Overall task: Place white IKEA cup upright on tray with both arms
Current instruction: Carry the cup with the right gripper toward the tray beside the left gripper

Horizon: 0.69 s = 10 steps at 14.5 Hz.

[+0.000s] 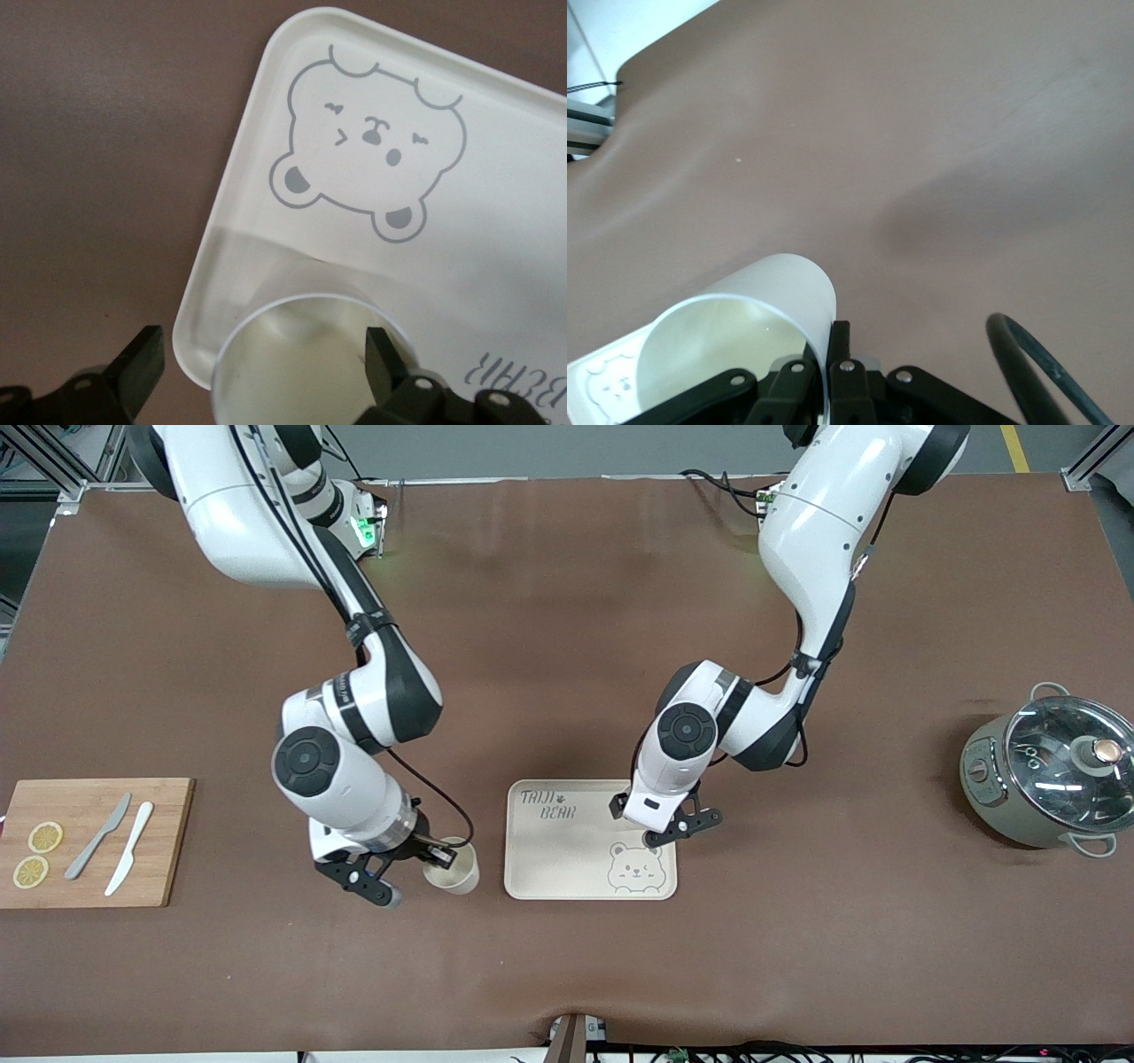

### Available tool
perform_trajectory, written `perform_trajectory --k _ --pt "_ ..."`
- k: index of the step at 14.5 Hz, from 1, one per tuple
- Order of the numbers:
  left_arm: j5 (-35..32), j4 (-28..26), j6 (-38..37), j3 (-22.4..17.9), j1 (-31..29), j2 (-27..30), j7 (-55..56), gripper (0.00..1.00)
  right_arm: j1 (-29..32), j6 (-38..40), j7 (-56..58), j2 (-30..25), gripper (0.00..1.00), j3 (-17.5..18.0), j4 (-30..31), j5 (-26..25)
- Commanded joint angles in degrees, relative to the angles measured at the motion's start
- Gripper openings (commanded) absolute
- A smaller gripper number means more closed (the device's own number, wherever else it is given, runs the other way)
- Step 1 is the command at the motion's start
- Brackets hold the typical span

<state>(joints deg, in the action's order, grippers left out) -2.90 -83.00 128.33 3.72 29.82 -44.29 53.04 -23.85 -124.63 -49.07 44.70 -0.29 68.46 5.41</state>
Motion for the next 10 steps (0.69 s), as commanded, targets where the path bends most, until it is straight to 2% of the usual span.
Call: perform_trajectory --k 1,10 --pt "-1.1 0.0 -3.5 -0.4 -0.3 2.3 0.4 1.00 -1.5 -2.6 -2.3 3.2 0.00 0.2 -2.9 1.2" --pt "-1.0 -0.1 -7.9 -0.2 -4.1 6.9 -3.5 1.00 -5.5 -2.4 -1.8 4.3 0.00 0.1 -0.2 1.9"
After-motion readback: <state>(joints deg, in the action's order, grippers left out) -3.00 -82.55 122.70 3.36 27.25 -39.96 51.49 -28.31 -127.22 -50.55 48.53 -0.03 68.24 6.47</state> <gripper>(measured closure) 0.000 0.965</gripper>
